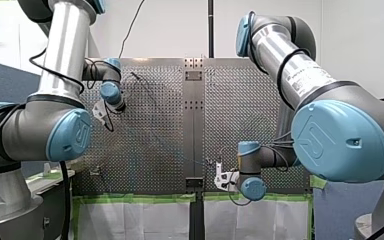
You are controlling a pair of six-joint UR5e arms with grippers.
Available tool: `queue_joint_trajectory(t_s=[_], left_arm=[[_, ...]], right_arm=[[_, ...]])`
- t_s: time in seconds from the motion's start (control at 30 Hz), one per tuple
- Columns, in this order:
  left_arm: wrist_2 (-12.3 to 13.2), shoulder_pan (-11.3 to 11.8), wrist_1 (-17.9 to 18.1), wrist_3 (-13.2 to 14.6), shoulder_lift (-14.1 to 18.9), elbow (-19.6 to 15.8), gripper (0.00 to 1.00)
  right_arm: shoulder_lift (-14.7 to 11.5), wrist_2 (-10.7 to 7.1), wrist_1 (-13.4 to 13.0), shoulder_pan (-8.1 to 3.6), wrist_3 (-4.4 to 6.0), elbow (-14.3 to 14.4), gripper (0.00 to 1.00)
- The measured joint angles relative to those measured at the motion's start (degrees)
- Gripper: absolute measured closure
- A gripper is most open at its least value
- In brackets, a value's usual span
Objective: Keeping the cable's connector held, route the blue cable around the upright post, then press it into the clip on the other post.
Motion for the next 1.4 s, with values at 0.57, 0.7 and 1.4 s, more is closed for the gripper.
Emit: queue_joint_trajectory(t_s=[0.57, 0.7, 1.4], left_arm=[[4.3, 1.07, 4.51, -8.34, 0.06, -0.69, 0.0], [4.53, 1.39, 5.09, -10.18, 0.29, -1.46, 0.0], [5.97, 2.97, 11.45, -20.53, 3.89, -8.02, 0.0]], right_arm=[[0.0, -0.24, -0.25, 0.02, 0.01, 0.0, 1.0], [0.0, -0.26, -0.26, 0.01, 0.0, 0.0, 1.0], [0.01, -0.26, -0.18, 0.29, 0.0, 0.0, 1.0]])
